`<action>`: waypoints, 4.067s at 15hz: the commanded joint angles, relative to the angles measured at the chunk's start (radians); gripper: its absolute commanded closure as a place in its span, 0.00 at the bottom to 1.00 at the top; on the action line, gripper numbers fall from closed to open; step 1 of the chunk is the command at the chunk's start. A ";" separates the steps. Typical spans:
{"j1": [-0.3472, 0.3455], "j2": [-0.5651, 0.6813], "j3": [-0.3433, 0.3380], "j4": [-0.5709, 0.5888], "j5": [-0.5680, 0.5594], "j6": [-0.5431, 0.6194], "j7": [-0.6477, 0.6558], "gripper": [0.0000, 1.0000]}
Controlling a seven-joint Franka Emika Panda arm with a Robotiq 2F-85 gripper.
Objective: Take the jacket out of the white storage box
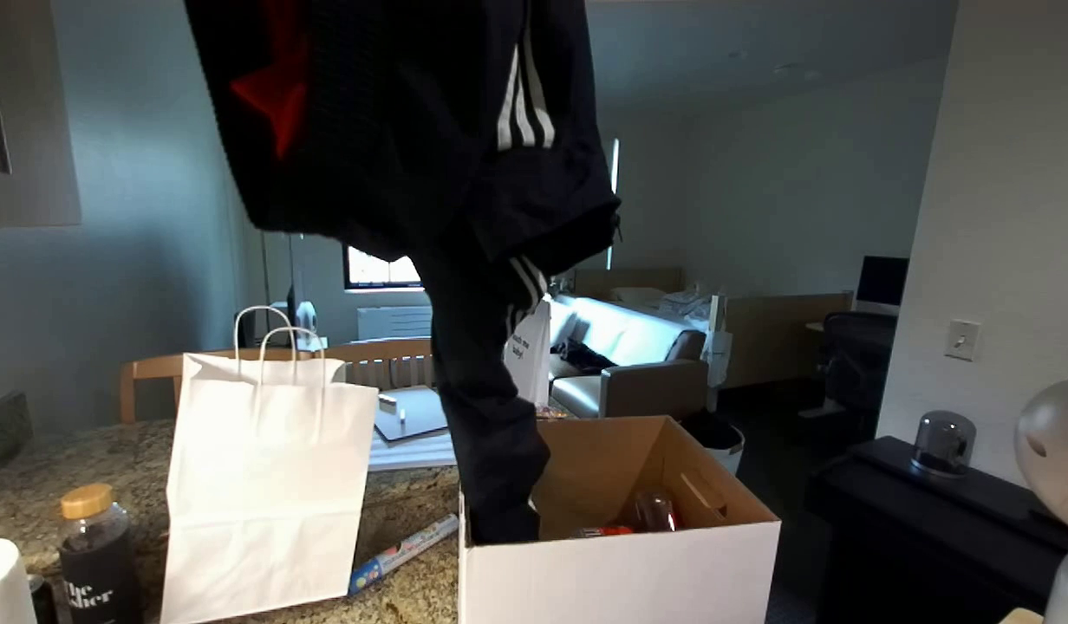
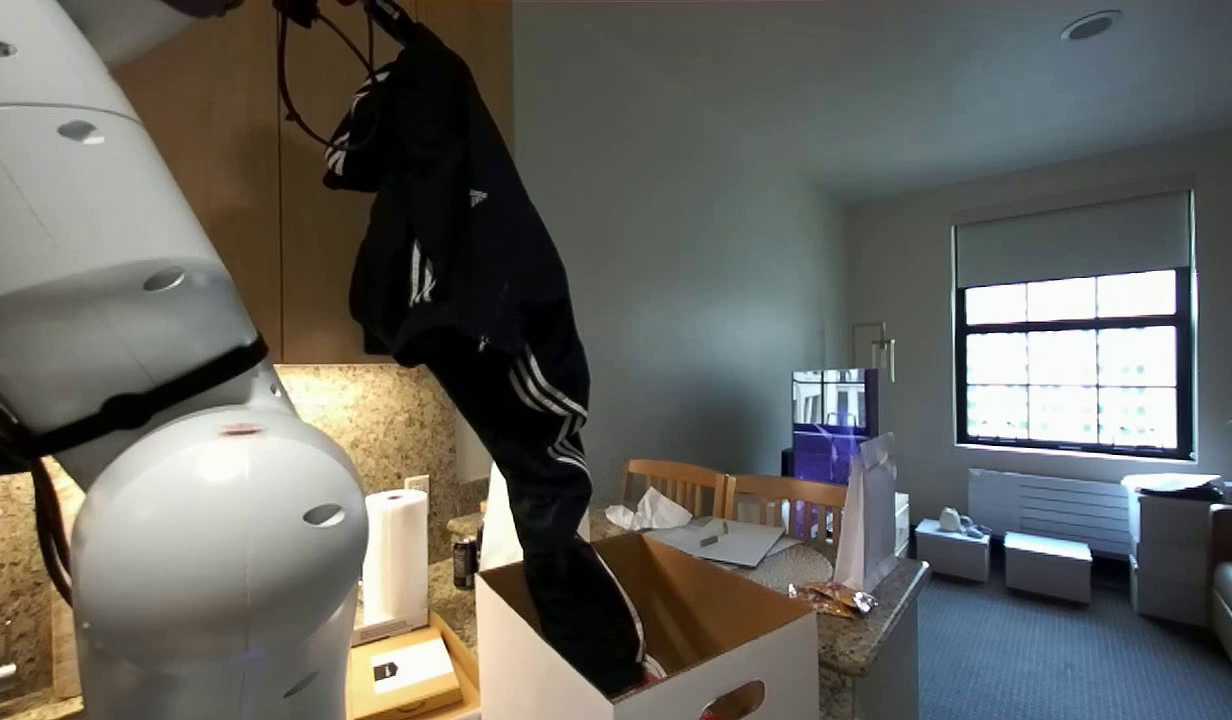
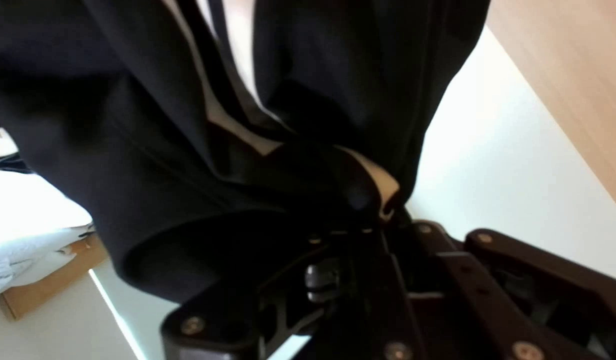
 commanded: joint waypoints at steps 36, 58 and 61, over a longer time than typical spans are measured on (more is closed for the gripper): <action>0.869 0.722 -0.427 -0.854 0.209 0.773 -0.463 0.98; 0.678 0.404 -0.618 -0.948 0.369 0.613 -0.457 0.00; 0.572 0.304 -0.647 -1.023 0.448 0.603 -0.454 0.00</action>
